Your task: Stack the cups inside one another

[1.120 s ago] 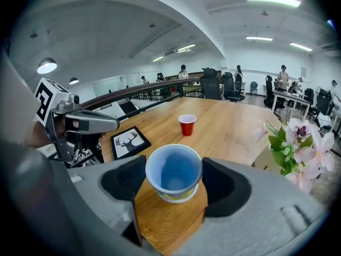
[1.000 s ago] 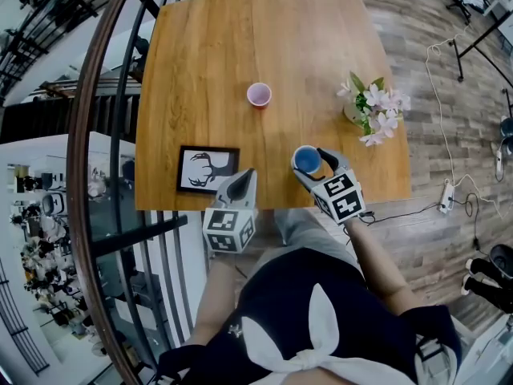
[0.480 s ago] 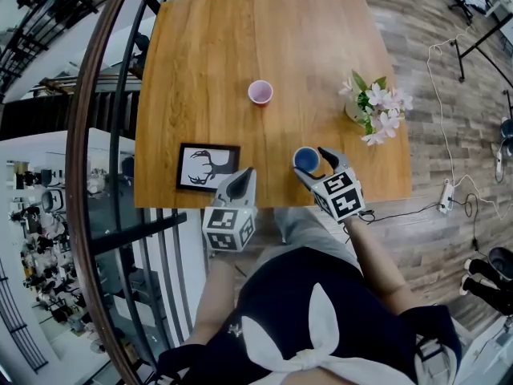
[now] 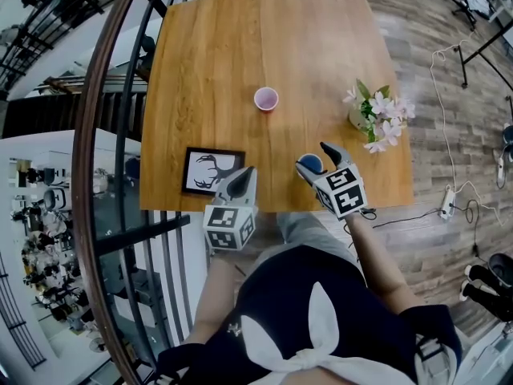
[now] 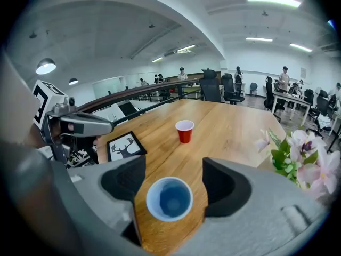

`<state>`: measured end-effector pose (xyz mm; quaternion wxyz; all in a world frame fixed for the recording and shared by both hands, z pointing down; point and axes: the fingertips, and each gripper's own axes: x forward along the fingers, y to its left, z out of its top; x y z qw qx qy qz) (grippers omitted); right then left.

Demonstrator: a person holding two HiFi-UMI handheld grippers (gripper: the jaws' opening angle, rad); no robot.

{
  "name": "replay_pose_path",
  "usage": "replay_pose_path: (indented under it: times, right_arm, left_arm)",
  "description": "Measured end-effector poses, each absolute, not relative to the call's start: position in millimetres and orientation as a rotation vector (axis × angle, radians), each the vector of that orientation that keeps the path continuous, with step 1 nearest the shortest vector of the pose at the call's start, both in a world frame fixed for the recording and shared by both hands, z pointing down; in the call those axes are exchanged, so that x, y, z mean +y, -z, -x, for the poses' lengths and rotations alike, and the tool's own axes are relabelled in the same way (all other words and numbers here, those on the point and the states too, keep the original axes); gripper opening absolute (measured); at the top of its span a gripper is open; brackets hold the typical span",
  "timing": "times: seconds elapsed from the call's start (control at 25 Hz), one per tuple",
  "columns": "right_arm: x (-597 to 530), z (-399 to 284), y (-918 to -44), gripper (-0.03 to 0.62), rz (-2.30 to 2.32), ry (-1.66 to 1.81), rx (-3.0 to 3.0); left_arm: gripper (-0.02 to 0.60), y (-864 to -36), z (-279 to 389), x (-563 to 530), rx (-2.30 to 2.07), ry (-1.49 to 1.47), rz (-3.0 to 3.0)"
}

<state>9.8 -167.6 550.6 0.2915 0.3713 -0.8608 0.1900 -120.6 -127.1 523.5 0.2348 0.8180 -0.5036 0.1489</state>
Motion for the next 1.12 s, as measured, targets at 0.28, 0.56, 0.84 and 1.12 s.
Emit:
replay_pose_path:
  times: [0.28,0.56,0.84,1.12]
  right_arm:
    - [-197.5,-4.6,-528.4,0.331,-1.004,-0.463,-2.326]
    - [-227.9,11.6,-512.7,0.331,-0.964,-0.412,-2.363]
    - [-252.9,31.1,-507.8,0.35,-0.898,-0.377,-2.403]
    - [-271.2,55.1,-507.4,0.351,-0.776,-0.327,-2.414]
  left_arm:
    - [0.017,-508.5,130.1,-139.0,-1.407,-0.397,-2.251]
    - [0.017,-506.1,139.9,-152.7,-1.43,-0.381,-2.243]
    - [0.017,-509.0,144.2,-164.5,-1.442,-0.384,-2.234]
    - [0.017,-512.4,152.4,-175.0,-1.448,-0.4,-2.222]
